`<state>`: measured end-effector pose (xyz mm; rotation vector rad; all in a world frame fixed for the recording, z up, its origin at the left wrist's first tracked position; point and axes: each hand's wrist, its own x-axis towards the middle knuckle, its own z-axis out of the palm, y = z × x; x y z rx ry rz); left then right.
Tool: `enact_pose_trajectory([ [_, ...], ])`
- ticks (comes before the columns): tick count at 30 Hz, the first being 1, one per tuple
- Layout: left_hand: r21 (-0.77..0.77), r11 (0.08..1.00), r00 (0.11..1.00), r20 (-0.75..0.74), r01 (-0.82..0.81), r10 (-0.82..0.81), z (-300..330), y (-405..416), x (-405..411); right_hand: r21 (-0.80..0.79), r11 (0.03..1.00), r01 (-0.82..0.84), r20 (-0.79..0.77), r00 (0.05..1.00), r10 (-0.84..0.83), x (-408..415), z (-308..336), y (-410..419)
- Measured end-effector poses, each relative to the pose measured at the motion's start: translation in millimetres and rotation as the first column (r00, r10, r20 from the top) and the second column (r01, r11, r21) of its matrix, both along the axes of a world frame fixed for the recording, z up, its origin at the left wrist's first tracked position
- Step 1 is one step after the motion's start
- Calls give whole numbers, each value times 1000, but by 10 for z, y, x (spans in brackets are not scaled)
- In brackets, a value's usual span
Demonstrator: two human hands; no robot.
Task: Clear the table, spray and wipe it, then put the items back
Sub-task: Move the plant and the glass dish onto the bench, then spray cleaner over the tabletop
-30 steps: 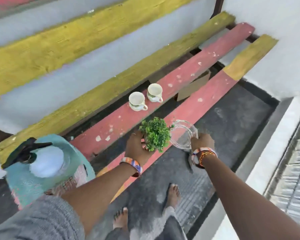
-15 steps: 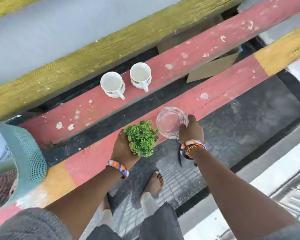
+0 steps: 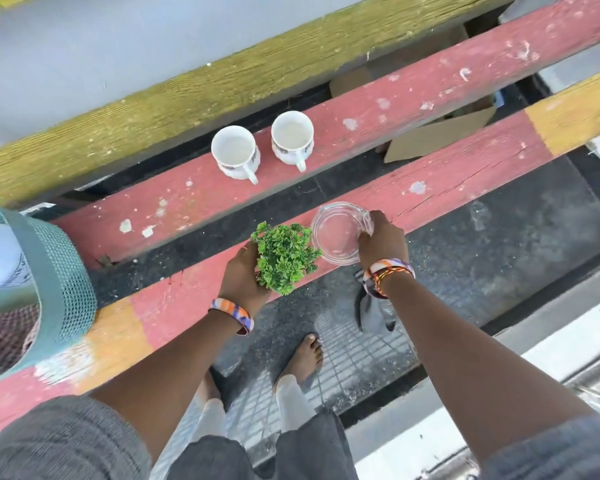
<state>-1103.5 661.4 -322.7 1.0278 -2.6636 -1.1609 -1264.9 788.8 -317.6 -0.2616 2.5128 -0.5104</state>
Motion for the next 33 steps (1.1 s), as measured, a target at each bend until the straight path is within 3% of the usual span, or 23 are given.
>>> enact_pose_trajectory([
  [6,24,999,999,2,32,-32,-46,-103,66,-4,1000,29,24,999,-29,38,-8,25],
  [9,47,998,987,155,33,-40,-70,-118,183,22,998,54,5,999,-54,129,51,94],
  [13,70,997,953,299,24,-44,85,-158,474,31,994,104,-120,988,-100,272,287,149],
  [15,67,997,952,300,36,-54,258,-222,644,-29,995,94,-221,970,-98,372,496,86],
  [20,24,1000,996,87,11,-13,881,-569,1031,-312,937,-158,-398,917,22,848,1062,-510],
  [26,-161,985,984,-174,-67,38,1634,-1295,1623,-477,735,-483,-288,875,389,1935,1417,-1640],
  [28,-190,976,959,-280,-106,50,1807,-1497,1831,-544,725,-422,-180,903,391,2271,1396,-1963],
  [33,-227,942,888,-442,-247,127,1941,-2233,2502,-636,764,-112,74,976,205,3214,1042,-2824],
])
